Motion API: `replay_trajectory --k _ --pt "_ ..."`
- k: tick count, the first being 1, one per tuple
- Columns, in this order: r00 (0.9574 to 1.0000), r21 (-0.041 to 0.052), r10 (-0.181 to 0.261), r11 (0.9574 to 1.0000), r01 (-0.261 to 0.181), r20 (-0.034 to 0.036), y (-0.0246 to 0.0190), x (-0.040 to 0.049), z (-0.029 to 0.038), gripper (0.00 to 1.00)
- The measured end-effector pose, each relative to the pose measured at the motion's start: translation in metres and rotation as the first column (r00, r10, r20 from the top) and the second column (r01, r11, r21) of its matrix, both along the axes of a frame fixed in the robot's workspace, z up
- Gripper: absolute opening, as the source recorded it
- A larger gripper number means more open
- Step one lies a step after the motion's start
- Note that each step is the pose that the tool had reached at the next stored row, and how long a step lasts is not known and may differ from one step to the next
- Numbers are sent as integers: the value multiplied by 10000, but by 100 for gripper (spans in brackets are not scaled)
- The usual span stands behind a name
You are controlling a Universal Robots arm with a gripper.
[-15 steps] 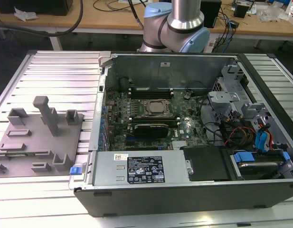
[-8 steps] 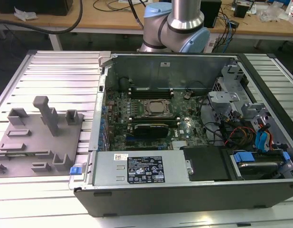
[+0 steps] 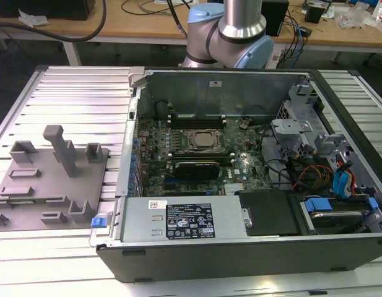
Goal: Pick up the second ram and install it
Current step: 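Pick up the second ram and move it above second insertion slot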
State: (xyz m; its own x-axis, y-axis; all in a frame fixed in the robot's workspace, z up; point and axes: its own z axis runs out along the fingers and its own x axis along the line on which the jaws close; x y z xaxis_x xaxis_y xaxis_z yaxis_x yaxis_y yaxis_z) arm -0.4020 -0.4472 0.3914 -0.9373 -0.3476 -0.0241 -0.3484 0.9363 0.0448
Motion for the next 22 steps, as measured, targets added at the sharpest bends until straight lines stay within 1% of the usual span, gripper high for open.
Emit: replay_trajectory --k 2,5,7,9,11,13,16,17,21,22 --pt "9997 1 244 9997 -244 0 0 0 0 11" --pt "9982 0 601 9982 -601 0 0 0 0 11" --pt "9972 1 746 9972 -746 0 0 0 0 11" --pt "9946 1 1040 9946 -1040 1 0 0 -1 11" --pt "9924 0 1232 9924 -1232 0 0 0 0 11" --pt "9881 1 1541 9881 -1541 0 0 0 -1 11" --pt "9823 0 1875 9823 -1875 0 0 0 0 11" --pt "9795 0 2014 9795 -2014 0 0 0 0 11" --pt "9623 0 2719 9623 -2719 1 0 0 -1 11" --pt "9598 0 2808 9598 -2808 0 0 0 0 11"
